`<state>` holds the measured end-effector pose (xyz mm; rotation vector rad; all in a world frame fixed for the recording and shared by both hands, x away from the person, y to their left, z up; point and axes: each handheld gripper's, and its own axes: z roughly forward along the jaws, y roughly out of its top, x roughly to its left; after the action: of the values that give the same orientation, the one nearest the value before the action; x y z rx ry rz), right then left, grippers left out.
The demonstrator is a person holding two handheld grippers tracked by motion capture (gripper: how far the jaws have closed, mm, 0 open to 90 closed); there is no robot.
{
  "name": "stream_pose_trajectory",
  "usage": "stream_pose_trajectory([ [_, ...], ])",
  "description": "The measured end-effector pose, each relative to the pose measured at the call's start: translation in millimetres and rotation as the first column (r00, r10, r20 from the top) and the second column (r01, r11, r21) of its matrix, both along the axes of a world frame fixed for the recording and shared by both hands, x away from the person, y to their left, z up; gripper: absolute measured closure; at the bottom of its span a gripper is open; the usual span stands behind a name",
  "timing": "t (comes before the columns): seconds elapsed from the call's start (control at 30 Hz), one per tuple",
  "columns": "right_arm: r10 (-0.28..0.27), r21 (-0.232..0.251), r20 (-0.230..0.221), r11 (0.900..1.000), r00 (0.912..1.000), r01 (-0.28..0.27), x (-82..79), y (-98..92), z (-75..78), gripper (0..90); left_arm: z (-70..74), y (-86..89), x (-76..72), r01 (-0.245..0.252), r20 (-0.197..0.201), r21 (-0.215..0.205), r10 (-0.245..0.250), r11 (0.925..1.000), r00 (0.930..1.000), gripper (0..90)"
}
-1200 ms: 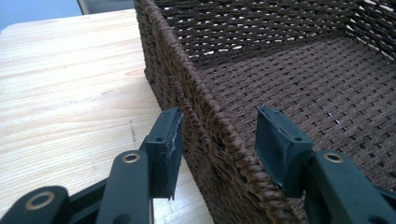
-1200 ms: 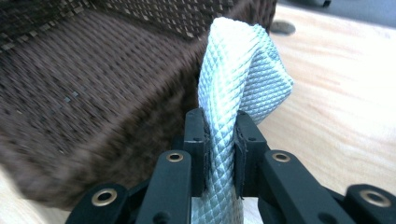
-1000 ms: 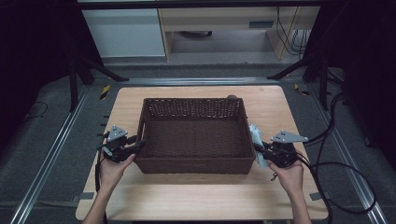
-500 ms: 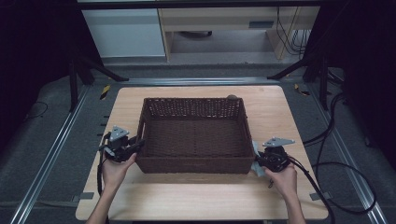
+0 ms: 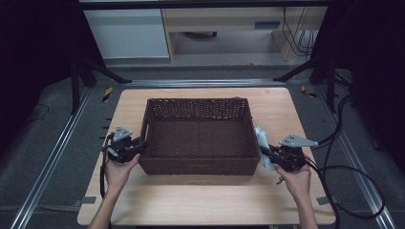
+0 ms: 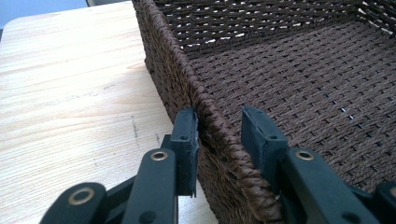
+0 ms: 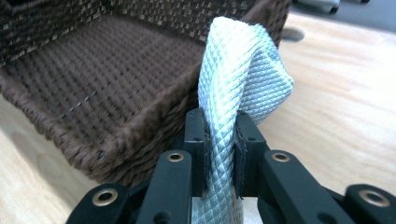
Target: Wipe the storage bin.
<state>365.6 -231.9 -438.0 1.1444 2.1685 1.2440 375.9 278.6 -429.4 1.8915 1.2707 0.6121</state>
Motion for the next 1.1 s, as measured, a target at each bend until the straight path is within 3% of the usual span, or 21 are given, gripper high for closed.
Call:
stream_pose_trajectory([
  [0.13, 0.007, -0.062, -0.061, 0.998, 0.9981, -0.010, 3.5, 6.4, -10.9, 79.1, 0.1, 0.1, 0.2, 0.000, -0.002, 0.000, 0.000, 1.0000, 1.0000, 66.1],
  [0.3, -0.006, -0.076, -0.134, 0.997, 0.9909, -0.004, 4.4, 6.5, -24.6, 79.0, -0.3, 1.1, 1.6, 0.001, -0.008, -0.010, -0.001, 1.0000, 1.0000, 66.1],
  [0.4, -0.011, -0.114, -0.168, 0.993, 0.9857, -0.008, -1.4, 8.9, -34.9, 79.0, -0.4, 1.4, 1.8, 0.001, -0.008, -0.014, -0.001, 0.9999, 1.0000, 66.0],
  [0.5, -0.012, -0.113, -0.194, 0.994, 0.9810, -0.010, -6.0, 8.7, -42.0, 79.1, -0.5, 1.4, 1.7, 0.003, -0.008, -0.014, -0.003, 0.9999, 1.0000, 66.0],
  [0.73, -0.006, -0.123, -0.202, 0.992, 0.9793, -0.020, -3.0, 10.4, -43.0, 79.1, 0.4, 0.5, 2.3, 0.000, -0.008, 0.002, 0.000, 1.0000, 1.0000, 65.7],
  [0.83, -0.016, -0.079, -0.150, 0.997, 0.9886, 0.004, -6.4, 4.8, -31.5, 79.1, 0.7, 0.3, 2.4, -0.005, -0.009, 0.006, 0.005, 1.0000, 0.9999, 66.0],
  [0.93, -0.027, -0.023, -0.055, 0.999, 0.9981, 0.025, -14.3, -0.6, -13.1, 79.0, 0.4, 0.4, 3.3, -0.010, -0.012, 0.000, 0.010, 0.9999, 0.9999, 65.9],
  [1.03, -0.022, 0.028, 0.015, 0.999, 0.9996, 0.022, -20.4, -2.0, 0.1, 79.1, 0.4, 0.4, 4.1, -0.017, -0.011, 0.000, 0.017, 0.9999, 0.9998, 66.0],
  [1.1, -0.004, 0.029, 0.038, 1.000, 0.9993, 0.003, -21.9, 0.9, 4.4, 79.1, 0.2, 0.7, 4.4, -0.017, -0.011, -0.003, 0.017, 0.9998, 0.9998, 66.0],
])
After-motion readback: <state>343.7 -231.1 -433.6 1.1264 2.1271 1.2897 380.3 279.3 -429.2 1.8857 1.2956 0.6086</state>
